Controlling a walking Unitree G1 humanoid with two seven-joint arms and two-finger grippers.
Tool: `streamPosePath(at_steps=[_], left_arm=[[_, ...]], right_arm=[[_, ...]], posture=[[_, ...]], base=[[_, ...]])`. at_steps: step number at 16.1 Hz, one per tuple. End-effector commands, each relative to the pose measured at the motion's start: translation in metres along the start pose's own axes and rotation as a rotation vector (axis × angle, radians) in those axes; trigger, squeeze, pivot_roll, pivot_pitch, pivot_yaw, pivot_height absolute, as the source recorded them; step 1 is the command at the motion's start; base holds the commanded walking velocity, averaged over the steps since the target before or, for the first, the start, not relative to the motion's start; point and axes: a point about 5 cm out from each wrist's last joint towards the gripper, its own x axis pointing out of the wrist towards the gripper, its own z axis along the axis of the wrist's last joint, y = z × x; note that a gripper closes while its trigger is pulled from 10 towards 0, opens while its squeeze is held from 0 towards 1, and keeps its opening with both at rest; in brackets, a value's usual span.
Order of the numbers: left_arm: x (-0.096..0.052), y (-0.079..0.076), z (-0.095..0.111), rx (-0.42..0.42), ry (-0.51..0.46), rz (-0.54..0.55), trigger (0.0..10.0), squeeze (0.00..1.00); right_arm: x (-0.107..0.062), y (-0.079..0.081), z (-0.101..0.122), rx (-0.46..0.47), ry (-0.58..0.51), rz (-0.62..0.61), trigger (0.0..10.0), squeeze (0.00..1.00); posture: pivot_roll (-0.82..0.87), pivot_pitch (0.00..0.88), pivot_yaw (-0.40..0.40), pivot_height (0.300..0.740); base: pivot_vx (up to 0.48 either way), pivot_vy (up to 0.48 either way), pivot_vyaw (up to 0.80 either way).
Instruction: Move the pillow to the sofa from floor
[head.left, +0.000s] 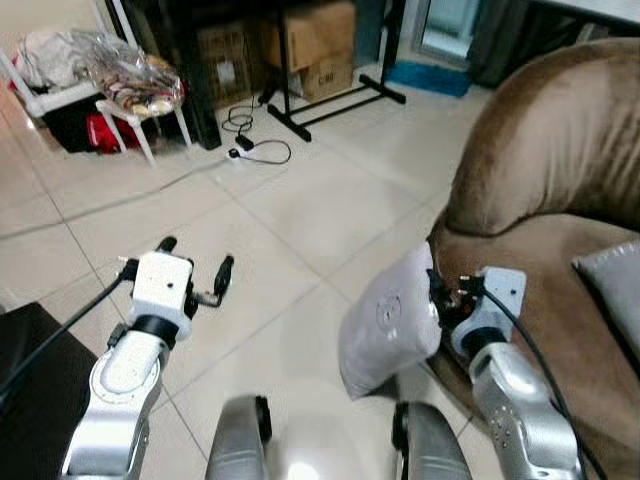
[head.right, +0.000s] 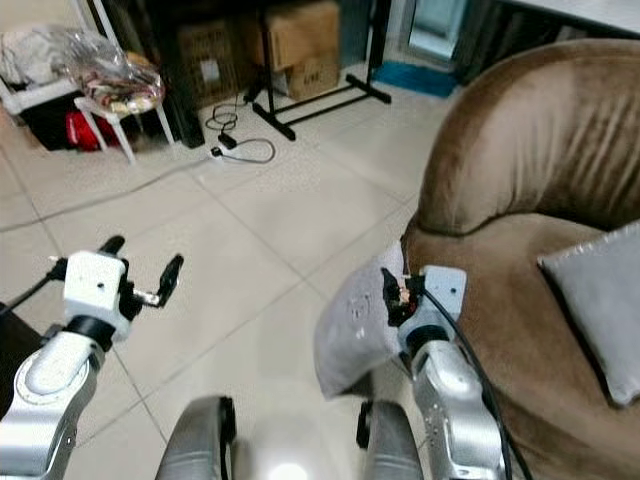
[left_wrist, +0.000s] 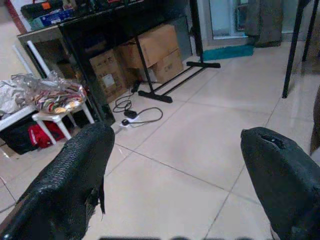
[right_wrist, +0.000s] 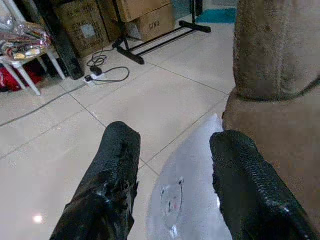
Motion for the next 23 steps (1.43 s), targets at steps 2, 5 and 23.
streamPosePath(at_steps=[2, 5, 23], left_arm=[[-0.003, 0.001, -0.001, 0.004, 0.007, 0.002, 10.0, 0.00], [-0.003, 0.000, -0.001, 0.002, 0.006, 0.004, 10.0, 0.00], [-0.005, 0.018, -0.003, 0.064, 0.057, -0.222, 10.0, 0.00]], right_arm=[[0.002, 0.005, 0.002, -0.002, -0.004, 0.018, 10.0, 0.00], [0.002, 0.005, 0.002, -0.006, -0.002, 0.025, 10.0, 0.00], [0.057, 0.011, -0.022, -0.058, 0.173, 0.082, 10.0, 1.00]], posture=[[-0.01, 0.000, 0.017, 0.576], [0.00, 0.000, 0.012, 0.576], [0.04, 0.000, 0.016, 0.466]], base=[[0.279, 0.000, 0.00], [0.281, 0.000, 0.00], [0.031, 0.000, 0.00]])
